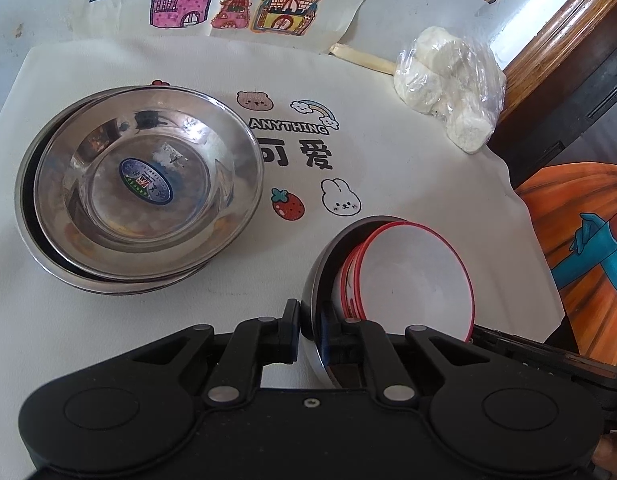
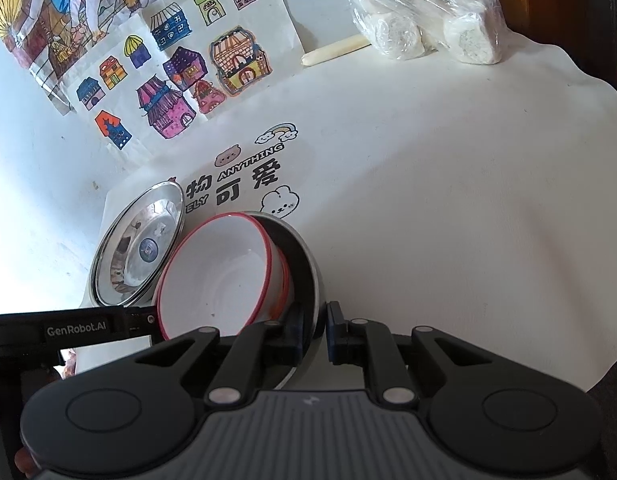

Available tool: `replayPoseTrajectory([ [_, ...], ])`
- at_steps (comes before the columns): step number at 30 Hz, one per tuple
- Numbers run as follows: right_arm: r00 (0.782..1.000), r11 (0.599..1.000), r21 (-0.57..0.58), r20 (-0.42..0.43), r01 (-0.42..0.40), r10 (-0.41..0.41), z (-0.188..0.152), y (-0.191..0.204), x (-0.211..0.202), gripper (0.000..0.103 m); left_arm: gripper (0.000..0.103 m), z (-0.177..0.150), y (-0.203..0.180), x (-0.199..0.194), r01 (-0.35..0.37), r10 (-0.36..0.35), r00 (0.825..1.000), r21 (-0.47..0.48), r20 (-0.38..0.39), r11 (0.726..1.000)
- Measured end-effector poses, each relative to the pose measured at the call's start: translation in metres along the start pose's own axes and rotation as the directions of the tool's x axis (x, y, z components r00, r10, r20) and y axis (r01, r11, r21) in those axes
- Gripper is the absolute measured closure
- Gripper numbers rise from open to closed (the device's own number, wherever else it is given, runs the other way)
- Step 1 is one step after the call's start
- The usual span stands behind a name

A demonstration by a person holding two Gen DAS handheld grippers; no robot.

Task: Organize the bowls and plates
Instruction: 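Lift the steel bowl holding the white bowls off the table, then carry the steel bowl over the stack of steel plates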

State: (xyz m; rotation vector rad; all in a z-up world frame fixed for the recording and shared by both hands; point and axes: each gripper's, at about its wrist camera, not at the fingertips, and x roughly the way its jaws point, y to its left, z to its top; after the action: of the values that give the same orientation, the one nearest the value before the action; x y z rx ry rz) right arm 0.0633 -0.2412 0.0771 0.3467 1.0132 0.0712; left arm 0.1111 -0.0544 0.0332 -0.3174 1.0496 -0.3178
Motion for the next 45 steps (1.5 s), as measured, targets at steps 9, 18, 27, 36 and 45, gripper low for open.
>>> replayPoseTrajectory([
  [9,1.0,1.0,0.007,-0.008,0.007,-0.007,0.003,0.002,-0.003,0.089,0.096,0.006,0.0,-0.002,0.001,-0.001,1.0,-0.001,-0.012,1.0],
  [18,1.0,1.0,-0.001,-0.006,0.024,-0.024,0.005,0.009,-0.005,0.089,0.096,0.011,0.004,-0.007,0.013,-0.013,1.0,-0.021,-0.011,1.0],
  [27,1.0,1.0,0.009,0.005,0.005,-0.005,0.01,0.016,-0.006,0.089,0.097,0.02,0.01,-0.018,0.023,-0.023,1.0,-0.015,0.004,1.0],
  [36,1.0,1.0,-0.016,0.019,0.022,-0.022,0.015,0.024,-0.008,0.089,0.097,0.026,0.008,-0.024,0.026,-0.026,1.0,-0.011,0.013,1.0],
  [45,0.999,0.999,-0.029,0.026,0.024,-0.024,0.021,0.031,-0.008,0.089,0.097,0.033,0.012,-0.03,0.019,-0.018,0.999,-0.025,0.031,1.0],
])
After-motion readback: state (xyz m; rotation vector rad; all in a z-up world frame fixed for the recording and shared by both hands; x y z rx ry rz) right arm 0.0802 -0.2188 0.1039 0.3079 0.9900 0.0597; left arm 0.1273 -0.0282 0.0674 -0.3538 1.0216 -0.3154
